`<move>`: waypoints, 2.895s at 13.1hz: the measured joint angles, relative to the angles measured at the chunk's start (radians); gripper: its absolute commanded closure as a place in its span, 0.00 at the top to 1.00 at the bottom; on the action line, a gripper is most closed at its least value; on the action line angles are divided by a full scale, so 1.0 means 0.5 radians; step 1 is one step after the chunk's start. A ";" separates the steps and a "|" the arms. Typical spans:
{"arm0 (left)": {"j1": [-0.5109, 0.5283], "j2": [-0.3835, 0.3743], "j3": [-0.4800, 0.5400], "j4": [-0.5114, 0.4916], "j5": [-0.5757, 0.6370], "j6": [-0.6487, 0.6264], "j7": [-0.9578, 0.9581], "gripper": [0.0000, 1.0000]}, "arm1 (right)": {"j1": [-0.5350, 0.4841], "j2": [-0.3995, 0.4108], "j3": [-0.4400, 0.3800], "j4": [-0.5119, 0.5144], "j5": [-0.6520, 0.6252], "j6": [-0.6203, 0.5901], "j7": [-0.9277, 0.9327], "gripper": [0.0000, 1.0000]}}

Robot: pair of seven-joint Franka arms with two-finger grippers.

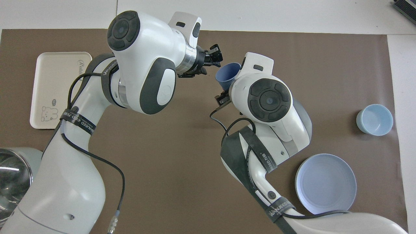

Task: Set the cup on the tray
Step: 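Grasp the blue cup with the left gripper while the right gripper releases, then move the blue cup over the tray while the right gripper withdraws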

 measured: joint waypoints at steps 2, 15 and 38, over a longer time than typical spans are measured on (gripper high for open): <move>-0.012 -0.002 -0.034 -0.004 -0.002 -0.022 -0.001 0.31 | 0.000 0.000 -0.002 -0.002 0.000 -0.003 0.000 0.00; 0.028 -0.040 -0.043 0.012 -0.108 -0.150 -0.004 0.00 | -0.005 -0.007 -0.005 -0.001 -0.001 -0.002 0.000 0.00; 1.437 -0.637 0.034 -1.362 0.531 1.018 1.803 0.00 | -0.839 0.066 -0.031 -0.046 1.860 0.411 -2.133 0.00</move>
